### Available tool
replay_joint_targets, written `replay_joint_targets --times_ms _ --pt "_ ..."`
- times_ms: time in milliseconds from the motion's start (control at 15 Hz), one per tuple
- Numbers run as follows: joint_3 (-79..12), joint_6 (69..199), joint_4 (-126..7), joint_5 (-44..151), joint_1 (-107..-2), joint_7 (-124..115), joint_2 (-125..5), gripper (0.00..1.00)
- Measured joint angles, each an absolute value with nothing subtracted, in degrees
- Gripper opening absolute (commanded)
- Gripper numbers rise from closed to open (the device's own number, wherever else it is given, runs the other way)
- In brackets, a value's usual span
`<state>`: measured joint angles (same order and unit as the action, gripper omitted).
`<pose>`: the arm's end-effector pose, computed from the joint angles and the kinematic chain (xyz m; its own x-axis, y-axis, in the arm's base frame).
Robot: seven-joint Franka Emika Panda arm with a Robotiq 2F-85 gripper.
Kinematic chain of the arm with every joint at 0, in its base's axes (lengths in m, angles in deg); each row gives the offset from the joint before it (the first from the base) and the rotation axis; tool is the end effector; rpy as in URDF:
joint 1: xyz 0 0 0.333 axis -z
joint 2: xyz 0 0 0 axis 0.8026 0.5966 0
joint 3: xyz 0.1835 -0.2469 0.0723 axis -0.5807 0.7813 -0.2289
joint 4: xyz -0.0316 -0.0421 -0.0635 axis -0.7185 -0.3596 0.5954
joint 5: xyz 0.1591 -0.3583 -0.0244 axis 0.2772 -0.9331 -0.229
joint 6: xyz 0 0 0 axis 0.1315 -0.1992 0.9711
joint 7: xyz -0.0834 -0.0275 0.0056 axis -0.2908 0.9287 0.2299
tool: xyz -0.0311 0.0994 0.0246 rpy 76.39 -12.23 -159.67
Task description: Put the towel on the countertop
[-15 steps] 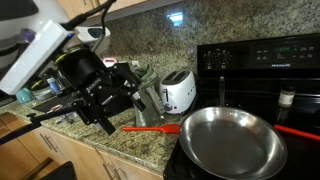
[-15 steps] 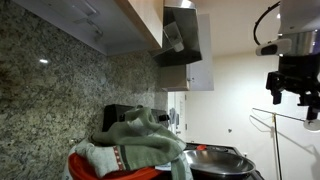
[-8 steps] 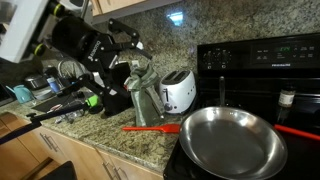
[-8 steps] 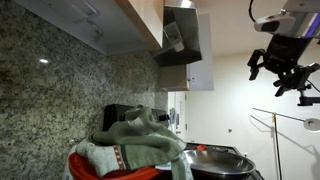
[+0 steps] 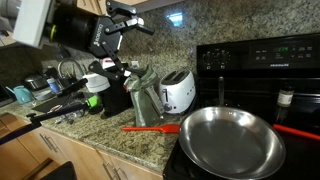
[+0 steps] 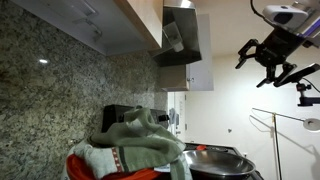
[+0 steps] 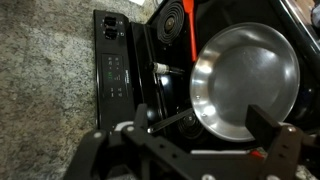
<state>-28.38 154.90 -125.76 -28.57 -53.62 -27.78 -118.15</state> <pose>0.3529 -0.0195 0.4625 0.3361 0.8921 -0.3021 0.5816 0.0558 0.8116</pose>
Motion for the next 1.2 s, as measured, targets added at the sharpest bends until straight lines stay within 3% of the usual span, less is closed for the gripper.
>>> replay_joint_targets --times_ms 1200 --pt "-31.15 161.18 -126.69 -41.38 -59.26 -30.53 -109.17 1.00"
